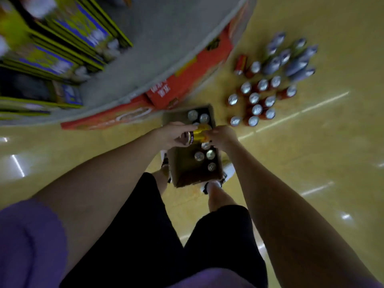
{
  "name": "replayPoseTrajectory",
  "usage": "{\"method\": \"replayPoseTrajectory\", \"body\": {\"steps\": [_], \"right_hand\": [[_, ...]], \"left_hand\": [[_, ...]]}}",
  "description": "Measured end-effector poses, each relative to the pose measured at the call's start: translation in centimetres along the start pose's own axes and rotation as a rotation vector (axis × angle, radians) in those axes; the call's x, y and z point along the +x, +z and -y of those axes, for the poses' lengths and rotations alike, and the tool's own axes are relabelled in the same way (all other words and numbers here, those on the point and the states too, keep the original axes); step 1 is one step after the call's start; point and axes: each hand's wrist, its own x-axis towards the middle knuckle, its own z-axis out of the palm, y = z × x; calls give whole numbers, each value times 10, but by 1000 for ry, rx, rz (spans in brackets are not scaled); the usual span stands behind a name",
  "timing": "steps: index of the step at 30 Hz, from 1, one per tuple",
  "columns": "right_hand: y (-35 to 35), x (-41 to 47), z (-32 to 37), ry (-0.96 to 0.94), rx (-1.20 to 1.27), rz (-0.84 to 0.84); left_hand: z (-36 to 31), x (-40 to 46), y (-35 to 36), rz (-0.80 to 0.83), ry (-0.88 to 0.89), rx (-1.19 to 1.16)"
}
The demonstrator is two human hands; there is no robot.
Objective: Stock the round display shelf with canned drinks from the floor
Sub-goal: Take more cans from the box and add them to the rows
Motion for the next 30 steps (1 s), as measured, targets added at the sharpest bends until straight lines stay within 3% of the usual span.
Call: {"method": "replayPoseTrajectory", "body": {"steps": [7, 13, 23, 30], "right_hand": [[-116, -115, 83, -247, 58, -54], [-190, -214, 156, -418, 161, -44], [-247, -334, 253, -636, 209, 35], [-244, -392, 300, -673, 155, -79]], "left_hand": [[-76, -156, 20, 160, 116, -81], [-133, -273, 33, 172, 333, -36], [-169, -426, 20, 186, 619, -29], [-177, -479, 10, -44, 757, 351]]}}
